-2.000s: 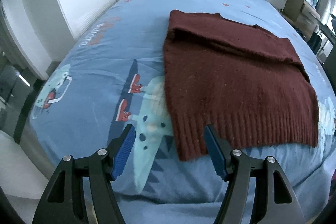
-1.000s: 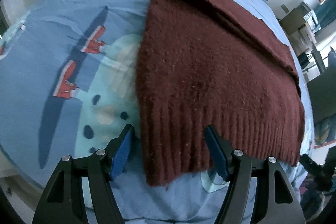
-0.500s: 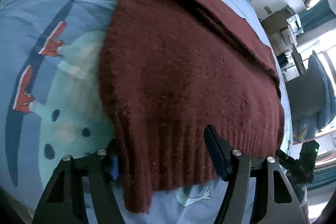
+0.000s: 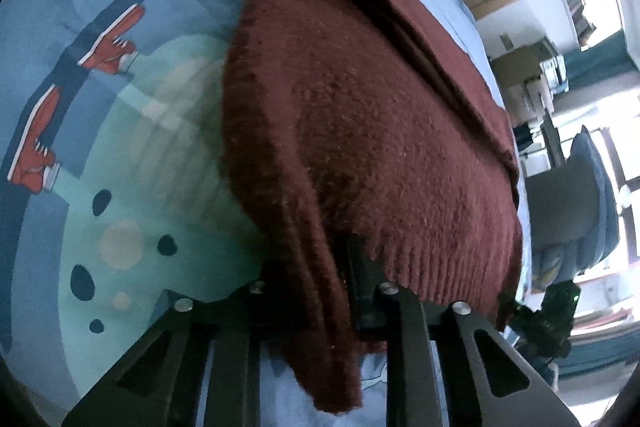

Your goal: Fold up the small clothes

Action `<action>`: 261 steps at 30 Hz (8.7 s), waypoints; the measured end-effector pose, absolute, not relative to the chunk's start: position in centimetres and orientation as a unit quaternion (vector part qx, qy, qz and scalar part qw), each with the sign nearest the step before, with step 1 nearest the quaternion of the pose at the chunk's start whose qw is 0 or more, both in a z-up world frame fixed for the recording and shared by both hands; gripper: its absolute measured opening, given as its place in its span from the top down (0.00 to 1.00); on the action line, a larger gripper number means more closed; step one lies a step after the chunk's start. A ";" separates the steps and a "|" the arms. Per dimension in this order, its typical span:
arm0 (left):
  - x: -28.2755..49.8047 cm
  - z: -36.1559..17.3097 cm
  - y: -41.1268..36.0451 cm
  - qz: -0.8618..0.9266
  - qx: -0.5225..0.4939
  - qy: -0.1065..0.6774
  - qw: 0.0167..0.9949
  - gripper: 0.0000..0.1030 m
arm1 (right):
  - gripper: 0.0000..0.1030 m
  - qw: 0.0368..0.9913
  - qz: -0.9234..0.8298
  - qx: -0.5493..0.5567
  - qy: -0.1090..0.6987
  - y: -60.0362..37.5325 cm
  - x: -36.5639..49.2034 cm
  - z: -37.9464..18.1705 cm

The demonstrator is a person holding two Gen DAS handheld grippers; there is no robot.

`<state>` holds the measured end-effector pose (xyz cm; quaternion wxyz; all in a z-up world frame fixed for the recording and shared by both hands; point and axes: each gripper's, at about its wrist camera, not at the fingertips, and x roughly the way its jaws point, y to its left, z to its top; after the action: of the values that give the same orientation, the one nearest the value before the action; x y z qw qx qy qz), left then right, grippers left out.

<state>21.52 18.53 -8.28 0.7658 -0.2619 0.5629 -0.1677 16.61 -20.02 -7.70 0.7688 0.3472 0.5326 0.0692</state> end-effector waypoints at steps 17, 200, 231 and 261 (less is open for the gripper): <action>21.1 -7.0 17.0 -0.153 -0.247 0.556 0.779 0.91 | 0.88 0.769 0.072 0.325 0.546 -19.3 17.5 -7.5; 37.2 -6.2 5.6 -0.032 0.061 0.428 0.901 0.47 | 0.36 0.863 -0.073 0.034 0.499 -20.2 36.9 -4.7; 32.0 -4.9 12.9 -0.069 -0.173 0.492 0.851 0.42 | 0.36 0.853 -0.060 0.057 0.515 -20.1 28.6 -4.3; 40.6 -8.6 20.7 -0.047 -0.512 0.421 0.748 0.75 | 0.36 0.854 -0.072 0.123 0.499 -23.3 24.3 -4.1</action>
<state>40.57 20.74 -8.65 0.7476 -0.5116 0.4210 -0.0468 24.26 -23.35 -4.08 0.8545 0.1233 0.4994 -0.0721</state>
